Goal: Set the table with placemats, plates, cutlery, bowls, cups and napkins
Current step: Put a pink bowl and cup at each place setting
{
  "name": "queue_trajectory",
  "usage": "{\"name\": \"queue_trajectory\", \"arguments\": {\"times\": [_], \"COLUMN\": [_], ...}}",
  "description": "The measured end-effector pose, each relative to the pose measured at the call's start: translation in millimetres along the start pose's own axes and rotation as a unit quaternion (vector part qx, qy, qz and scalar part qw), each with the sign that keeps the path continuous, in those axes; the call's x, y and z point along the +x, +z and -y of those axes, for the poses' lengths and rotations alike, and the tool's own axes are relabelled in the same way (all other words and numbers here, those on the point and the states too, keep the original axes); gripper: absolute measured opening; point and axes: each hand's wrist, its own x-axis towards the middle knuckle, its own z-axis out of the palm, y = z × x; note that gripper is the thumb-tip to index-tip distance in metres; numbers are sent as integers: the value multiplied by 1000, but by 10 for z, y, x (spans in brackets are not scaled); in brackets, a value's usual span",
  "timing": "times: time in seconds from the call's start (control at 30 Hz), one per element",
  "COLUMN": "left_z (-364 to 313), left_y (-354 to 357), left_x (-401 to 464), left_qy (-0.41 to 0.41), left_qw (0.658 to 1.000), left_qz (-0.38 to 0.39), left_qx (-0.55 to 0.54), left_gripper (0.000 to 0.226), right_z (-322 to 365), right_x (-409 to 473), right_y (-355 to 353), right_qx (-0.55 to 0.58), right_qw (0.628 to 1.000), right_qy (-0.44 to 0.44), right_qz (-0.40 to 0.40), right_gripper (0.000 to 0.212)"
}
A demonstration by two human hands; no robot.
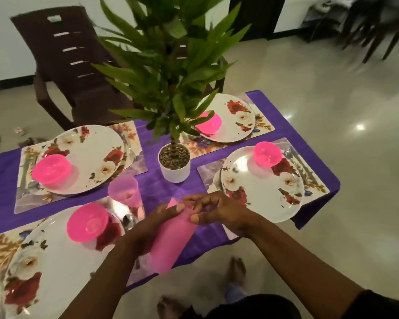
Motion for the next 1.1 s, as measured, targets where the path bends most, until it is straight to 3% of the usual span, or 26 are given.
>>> {"name": "queue_trajectory", "arguments": {"times": [0.13, 0.17, 0.33, 0.47, 0.6, 0.7, 0.83, 0.97, 1.1], "left_z": [-122, -117, -95, -48, -113, -102, -142, -203, -282], "left_y": [299, 391, 776, 1072, 1405, 1584, 1776, 1852, 1787], "left_x": [405, 497, 838, 1088, 1327, 1464, 1624, 1741, 1887], "left_qy": [-12, -19, -15, 9, 36, 25, 22, 25, 13], "left_qw": [1000, 1000, 999, 999, 997, 995, 991, 991, 987], "left_qz": [4, 7, 11, -37, -56, -81, -96, -91, -131], "left_qx": [-19, -22, -33, -10, 50, 58, 95, 96, 92], "left_gripper": [74, 78, 68, 89, 69, 78, 61, 45, 72], "right_z": [-1, -23, -29, -47, -32, -45, 6, 65, 169], "right_x": [-85, -124, -213, -233, -296, -318, -366, -347, -374], "right_y": [-496, -626, -1199, -1557, -1980, -2280, -2556, -2757, -3107], "right_qx": [56, 52, 68, 39, 6, 16, 11, -6, 17], "right_qw": [998, 999, 997, 999, 1000, 999, 995, 994, 986], "right_qy": [4, 13, 19, 3, 2, 48, 92, 79, 76], "right_qz": [-12, -10, 0, -1, -4, -21, -38, -74, -149], "right_gripper": [5, 12, 13, 8, 7, 38, 69, 89, 87]}}
